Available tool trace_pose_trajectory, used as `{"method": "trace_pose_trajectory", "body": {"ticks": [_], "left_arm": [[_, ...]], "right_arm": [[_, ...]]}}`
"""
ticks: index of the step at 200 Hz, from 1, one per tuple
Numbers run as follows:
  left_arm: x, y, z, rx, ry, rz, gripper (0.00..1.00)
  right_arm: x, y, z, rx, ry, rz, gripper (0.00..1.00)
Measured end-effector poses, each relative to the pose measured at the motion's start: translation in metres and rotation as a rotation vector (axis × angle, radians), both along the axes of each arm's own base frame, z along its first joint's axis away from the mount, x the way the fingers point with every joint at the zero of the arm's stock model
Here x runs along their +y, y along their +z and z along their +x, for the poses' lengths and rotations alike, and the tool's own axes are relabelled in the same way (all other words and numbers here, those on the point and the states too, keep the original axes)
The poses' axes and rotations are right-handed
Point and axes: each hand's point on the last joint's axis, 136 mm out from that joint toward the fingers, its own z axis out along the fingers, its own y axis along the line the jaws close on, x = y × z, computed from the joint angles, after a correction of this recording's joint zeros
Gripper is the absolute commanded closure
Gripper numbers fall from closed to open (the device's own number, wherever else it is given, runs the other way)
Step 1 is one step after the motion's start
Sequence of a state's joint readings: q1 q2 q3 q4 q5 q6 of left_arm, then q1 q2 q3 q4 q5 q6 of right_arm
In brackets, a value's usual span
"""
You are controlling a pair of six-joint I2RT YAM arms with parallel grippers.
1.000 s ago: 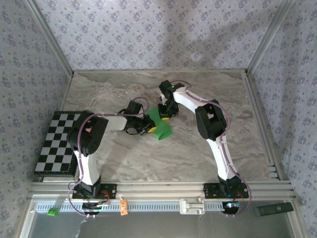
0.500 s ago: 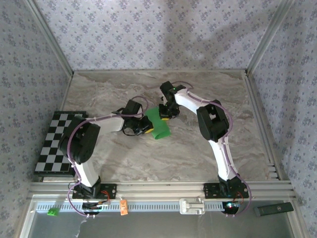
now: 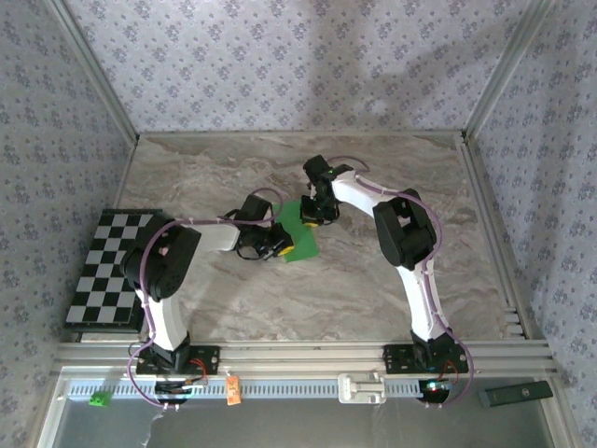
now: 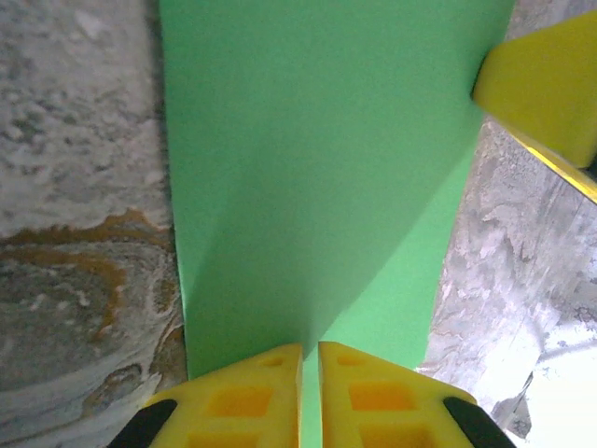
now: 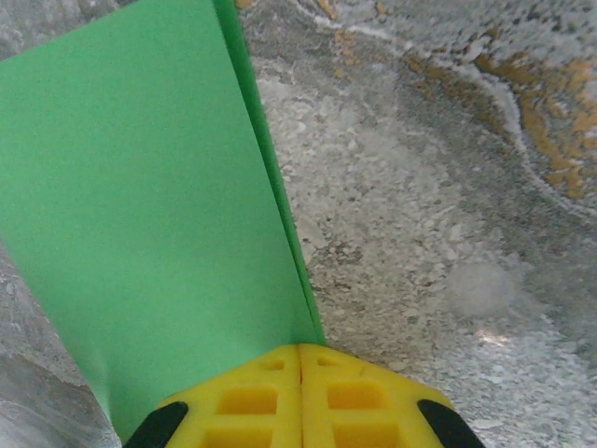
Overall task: Fold a paper plane with a square sheet of paper (pick it up from the middle)
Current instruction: First fold the square sheet of paper in half at the center of the table.
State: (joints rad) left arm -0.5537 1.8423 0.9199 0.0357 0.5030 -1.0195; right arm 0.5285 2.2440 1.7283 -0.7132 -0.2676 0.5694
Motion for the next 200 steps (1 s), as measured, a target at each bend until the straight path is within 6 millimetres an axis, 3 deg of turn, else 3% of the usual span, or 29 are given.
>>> {"method": "trace_pose_trajectory", "body": {"ticks": [93, 200], "left_arm": [[0.002, -0.001, -0.003, -0.007, -0.008, -0.024, 0.87], [0.024, -0.003, -0.052, 0.036, -0.109, 0.122, 0.88]], "right_arm": [[-0.001, 0.000, 0.000, 0.000, -0.005, -0.002, 0.94], [-0.001, 0.000, 0.001, 0.004, -0.016, -0.001, 0.94]]}}
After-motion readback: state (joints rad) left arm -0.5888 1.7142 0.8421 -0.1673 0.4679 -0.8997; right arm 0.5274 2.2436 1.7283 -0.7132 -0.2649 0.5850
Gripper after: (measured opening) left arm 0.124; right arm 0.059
